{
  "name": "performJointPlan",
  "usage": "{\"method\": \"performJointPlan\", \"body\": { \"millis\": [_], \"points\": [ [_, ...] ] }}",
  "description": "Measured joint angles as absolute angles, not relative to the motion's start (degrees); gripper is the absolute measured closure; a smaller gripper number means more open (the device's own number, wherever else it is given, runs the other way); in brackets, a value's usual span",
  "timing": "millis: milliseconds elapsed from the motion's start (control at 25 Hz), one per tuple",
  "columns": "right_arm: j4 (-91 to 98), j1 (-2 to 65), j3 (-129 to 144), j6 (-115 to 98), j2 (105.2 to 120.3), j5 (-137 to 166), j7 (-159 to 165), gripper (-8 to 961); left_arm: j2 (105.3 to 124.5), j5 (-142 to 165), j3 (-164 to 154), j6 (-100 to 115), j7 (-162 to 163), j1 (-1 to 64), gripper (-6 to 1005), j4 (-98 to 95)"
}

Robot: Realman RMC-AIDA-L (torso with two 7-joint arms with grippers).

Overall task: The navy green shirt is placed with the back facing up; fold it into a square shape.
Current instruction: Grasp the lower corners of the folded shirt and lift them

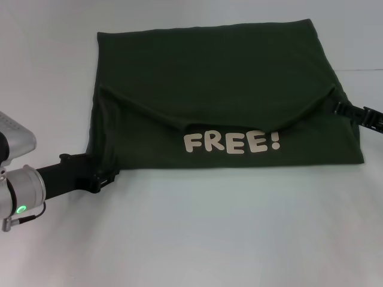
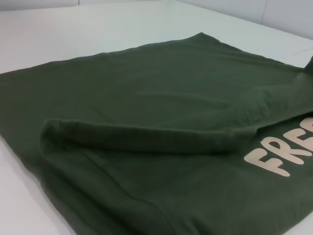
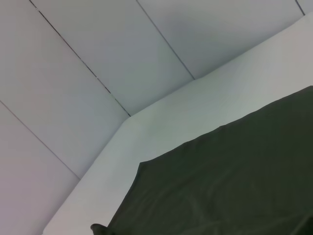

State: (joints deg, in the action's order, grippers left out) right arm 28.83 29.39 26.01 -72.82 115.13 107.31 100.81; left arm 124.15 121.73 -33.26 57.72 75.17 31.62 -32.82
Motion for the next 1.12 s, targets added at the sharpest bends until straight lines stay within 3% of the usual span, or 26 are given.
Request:
{"method": "performJointPlan", "body": {
  "millis": [160,280,720,1120],
  "points": [
    [28.8,29.2,26.0,-73.0,115.13,107.3,100.8,336,124.17,121.8,-33.3,57.7,75.4,31.7,555,-32.9],
    [28.8,29.1,26.0,-73.1,115.13,107.3,100.8,337,124.17,121.8,-33.3,57.4,75.5,31.9,757,-33.0],
    [29.1,28.8,26.5,-73.2,114.63,107.6,101.2,339,124.03,122.4,-33.2,58.0,76.9,31.9,963,-34.3],
    [30.3,30.2,27.5,-70.2,112.59,117.1,111.4,340,124.06,123.1,-33.1,60.6,77.7,30.6,963,-36.2]
  ]
}}
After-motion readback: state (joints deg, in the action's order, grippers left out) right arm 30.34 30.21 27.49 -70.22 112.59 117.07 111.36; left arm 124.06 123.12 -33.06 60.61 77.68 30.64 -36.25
